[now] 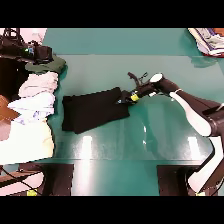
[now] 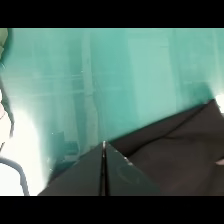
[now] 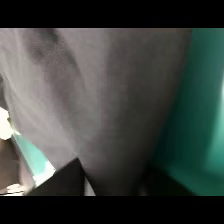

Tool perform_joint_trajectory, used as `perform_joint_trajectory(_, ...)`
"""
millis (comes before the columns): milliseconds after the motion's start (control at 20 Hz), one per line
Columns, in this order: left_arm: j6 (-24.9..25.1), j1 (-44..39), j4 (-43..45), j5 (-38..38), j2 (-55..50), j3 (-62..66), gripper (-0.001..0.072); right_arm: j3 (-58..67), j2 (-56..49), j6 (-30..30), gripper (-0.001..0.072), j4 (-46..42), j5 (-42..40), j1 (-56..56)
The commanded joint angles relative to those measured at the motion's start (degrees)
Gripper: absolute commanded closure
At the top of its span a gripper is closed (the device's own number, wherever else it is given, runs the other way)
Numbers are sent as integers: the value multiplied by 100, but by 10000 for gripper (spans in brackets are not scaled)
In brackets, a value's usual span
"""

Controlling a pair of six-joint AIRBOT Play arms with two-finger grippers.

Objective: Fold the shirts.

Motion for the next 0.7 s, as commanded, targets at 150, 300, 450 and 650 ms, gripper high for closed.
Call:
perform_joint_trajectory(150, 0, -122, -562, -4, -2, 0, 684, 494, -144, -155, 697, 133, 96, 177)
perform_joint_trajectory(300, -2, -678, -549, -26, 0, 0, 684, 87, 372, -155, 697, -223, 13, -284)
perform_joint_trajectory(450, -7, -1272, -549, 66, -2, 0, 683, -634, 1325, -155, 697, -848, -129, -1198)
perform_joint_trajectory(650, -26, -1836, -549, 245, -2, 0, 683, -1587, 2745, -153, 697, -1460, -245, -3174)
